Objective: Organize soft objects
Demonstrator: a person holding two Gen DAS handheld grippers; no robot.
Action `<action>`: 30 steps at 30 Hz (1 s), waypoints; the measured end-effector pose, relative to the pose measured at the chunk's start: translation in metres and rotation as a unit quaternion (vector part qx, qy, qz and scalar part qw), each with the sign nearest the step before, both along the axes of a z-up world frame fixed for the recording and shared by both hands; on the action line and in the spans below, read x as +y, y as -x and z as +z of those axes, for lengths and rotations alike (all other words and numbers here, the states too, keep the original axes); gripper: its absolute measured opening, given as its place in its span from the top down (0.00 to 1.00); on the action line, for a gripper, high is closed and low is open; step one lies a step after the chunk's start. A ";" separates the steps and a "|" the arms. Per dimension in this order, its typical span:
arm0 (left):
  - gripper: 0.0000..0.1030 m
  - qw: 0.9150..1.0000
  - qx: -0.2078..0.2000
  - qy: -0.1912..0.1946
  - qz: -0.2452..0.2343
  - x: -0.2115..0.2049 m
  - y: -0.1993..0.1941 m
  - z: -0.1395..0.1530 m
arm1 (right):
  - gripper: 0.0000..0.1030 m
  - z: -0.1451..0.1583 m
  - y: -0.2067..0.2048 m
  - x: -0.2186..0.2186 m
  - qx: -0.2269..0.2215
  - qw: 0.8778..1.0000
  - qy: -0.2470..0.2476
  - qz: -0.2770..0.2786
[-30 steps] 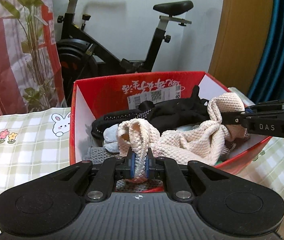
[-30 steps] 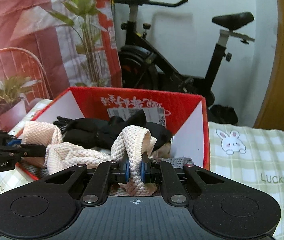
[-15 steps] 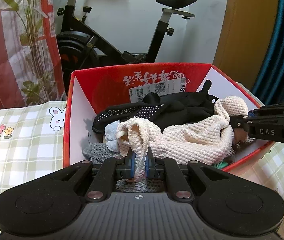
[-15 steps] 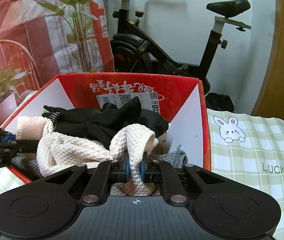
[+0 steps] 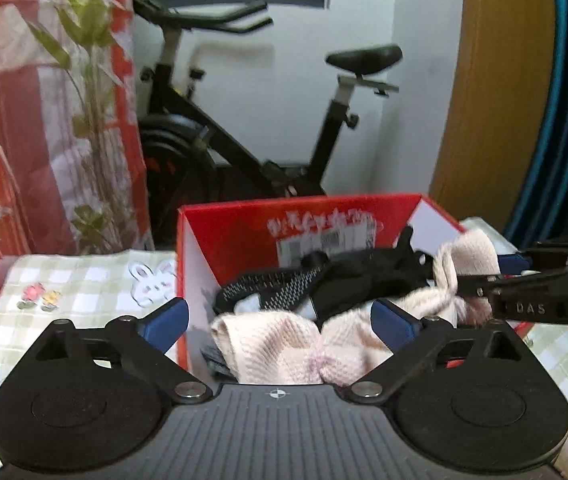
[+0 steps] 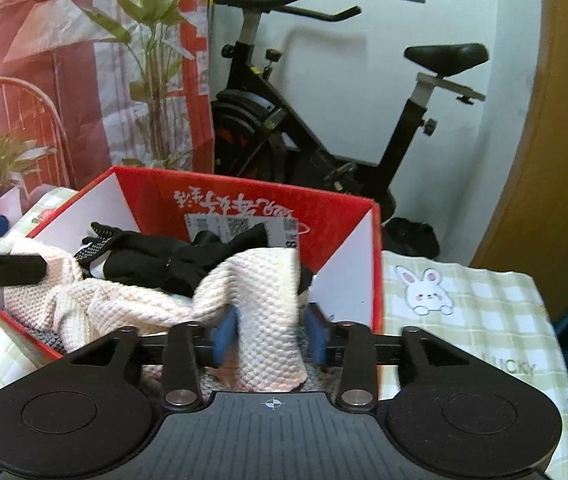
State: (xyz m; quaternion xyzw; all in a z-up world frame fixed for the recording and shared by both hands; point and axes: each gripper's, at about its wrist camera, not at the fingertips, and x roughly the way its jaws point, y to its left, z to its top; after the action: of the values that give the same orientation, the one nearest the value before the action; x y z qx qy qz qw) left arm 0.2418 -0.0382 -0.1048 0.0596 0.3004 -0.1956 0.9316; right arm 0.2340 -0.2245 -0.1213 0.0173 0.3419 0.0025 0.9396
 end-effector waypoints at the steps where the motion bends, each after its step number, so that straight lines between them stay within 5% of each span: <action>1: 0.01 1.000 -0.004 -0.003 0.004 -0.001 0.002 0.003 | 0.46 0.003 0.003 -0.001 -0.005 1.000 -0.002 -0.002; 5: 0.00 1.000 -0.021 -0.009 0.018 0.000 0.014 0.012 | 0.14 0.017 0.013 -0.007 -0.032 0.999 -0.018 -0.013; 9: 0.00 0.999 -0.028 -0.014 0.035 0.001 0.021 0.018 | 0.00 0.030 0.021 -0.009 -0.047 0.998 -0.024 -0.018; 15: 0.00 0.997 -0.055 -0.025 0.053 0.004 0.038 0.033 | 0.00 0.047 0.032 0.000 -0.054 0.998 -0.023 -0.018; 30: 0.00 0.994 -0.084 0.022 0.073 0.038 0.092 0.094 | 0.00 0.124 0.103 0.028 -0.120 0.992 -0.023 -0.028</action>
State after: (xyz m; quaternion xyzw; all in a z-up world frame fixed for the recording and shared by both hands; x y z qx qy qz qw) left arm 0.1495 -0.0001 -0.0109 0.0336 0.2202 -0.1279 0.9664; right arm 0.1308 -0.1966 0.0023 0.0478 0.2255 -0.0136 0.9730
